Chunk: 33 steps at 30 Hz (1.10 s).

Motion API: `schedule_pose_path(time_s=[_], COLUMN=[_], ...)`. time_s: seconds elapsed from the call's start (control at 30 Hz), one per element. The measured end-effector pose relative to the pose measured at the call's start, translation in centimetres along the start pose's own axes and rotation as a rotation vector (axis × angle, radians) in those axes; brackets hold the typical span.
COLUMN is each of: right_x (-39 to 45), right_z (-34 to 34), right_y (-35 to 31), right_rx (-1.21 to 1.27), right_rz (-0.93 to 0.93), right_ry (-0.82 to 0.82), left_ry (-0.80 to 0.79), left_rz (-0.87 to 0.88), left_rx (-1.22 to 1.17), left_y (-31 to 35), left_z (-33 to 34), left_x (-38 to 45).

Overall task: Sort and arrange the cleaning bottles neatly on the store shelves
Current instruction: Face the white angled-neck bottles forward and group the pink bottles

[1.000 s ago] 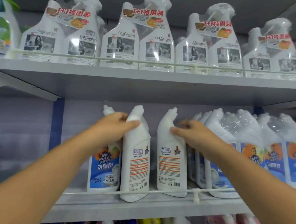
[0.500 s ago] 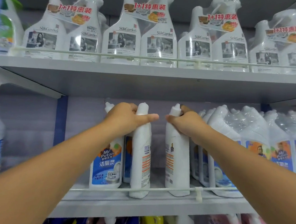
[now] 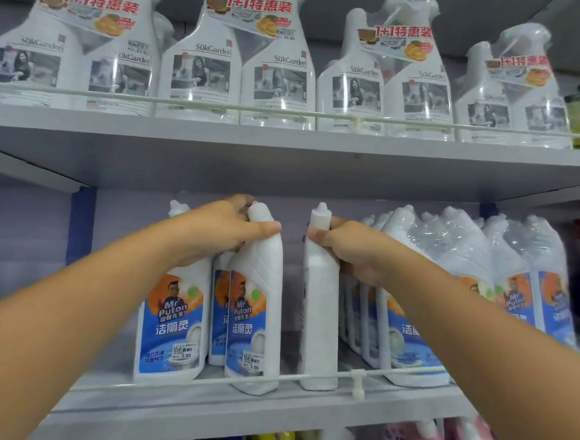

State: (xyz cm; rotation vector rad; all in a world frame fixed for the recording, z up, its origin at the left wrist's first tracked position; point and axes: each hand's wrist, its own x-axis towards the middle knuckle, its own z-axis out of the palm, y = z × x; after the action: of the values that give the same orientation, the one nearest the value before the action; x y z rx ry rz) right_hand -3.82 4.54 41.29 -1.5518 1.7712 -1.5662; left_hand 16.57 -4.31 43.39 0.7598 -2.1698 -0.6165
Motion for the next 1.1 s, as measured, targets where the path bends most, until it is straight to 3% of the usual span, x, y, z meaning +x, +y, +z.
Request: schedule_pose_path(time_s=[0.07, 0.13, 0.3, 0.63, 0.73, 0.9, 1.1], right_x=[0.0, 0.0, -0.4, -0.8, -0.8, -0.7, -0.7], right_z=[-0.2, 0.0, 0.6, 0.3, 0.4, 0.5, 0.8], right_y=[-0.1, -0.2, -0.7, -0.6, -0.6, -0.5, -0.2], right_rx=[0.028, 0.005, -0.107, -0.139, -0.144, -0.153, -0.167], right_rz=[0.013, 0.017, 0.015, -0.016, -0.02, -0.029, -0.061], right_ry=[-0.011, -0.001, 0.047, 0.071, 0.081, 0.085, 0.101], left_ry=[-0.132, -0.144, 0.069, 0.194, 0.176, -0.005, 0.048], left_rz=[-0.003, 0.002, -0.023, -0.077, -0.047, -0.006, 0.006], left_rx=[0.023, 0.123, 0.291, 0.403, 0.473, 0.721, 0.738], left_y=[0.1, 0.5, 0.7, 0.7, 1.0, 1.5, 0.7], left_z=[-1.3, -1.7, -0.6, -0.3, -0.8, -1.5, -0.4], left_x=[-0.3, -0.6, -0.3, 0.2, 0.1, -0.3, 0.2])
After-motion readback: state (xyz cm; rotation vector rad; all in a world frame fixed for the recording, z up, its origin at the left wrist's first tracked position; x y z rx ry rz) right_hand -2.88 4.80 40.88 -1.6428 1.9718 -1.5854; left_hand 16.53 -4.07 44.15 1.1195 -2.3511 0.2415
